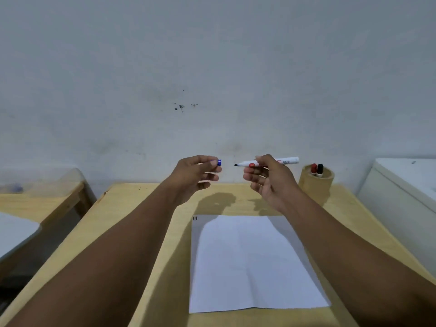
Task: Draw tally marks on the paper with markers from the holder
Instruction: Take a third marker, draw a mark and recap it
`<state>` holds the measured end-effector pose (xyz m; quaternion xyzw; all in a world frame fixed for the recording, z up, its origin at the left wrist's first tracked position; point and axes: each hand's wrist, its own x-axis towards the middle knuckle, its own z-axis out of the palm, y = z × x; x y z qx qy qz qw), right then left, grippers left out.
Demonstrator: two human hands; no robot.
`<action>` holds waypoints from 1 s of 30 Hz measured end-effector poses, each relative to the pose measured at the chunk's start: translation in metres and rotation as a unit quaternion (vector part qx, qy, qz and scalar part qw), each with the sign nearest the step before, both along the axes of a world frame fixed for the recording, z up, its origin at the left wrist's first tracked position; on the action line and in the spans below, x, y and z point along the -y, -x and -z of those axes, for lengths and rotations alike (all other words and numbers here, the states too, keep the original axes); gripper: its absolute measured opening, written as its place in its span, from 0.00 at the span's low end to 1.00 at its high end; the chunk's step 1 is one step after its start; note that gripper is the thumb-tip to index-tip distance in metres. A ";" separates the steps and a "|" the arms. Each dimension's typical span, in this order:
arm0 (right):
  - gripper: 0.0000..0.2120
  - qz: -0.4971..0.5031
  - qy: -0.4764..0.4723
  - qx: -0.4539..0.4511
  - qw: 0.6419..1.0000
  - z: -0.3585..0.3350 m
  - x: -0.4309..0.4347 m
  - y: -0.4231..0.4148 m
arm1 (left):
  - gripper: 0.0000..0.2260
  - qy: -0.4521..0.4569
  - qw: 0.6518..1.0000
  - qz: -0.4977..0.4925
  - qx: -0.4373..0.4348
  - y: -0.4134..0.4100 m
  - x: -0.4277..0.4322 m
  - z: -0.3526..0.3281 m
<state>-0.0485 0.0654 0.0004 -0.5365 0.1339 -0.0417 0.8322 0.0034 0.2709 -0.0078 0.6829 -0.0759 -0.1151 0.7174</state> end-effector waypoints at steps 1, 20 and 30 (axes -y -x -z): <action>0.10 0.006 -0.004 0.006 1.000 -0.003 0.006 0.002 | 0.07 0.013 1.000 0.009 -0.005 0.000 0.013 -0.006; 0.11 0.031 0.012 0.027 0.999 -0.019 0.090 0.016 | 0.03 -0.023 0.996 0.063 0.067 0.003 0.138 -0.031; 0.25 0.122 0.263 -0.093 0.952 -0.044 0.175 0.014 | 0.03 -0.131 0.968 0.015 0.212 -0.024 0.159 -0.065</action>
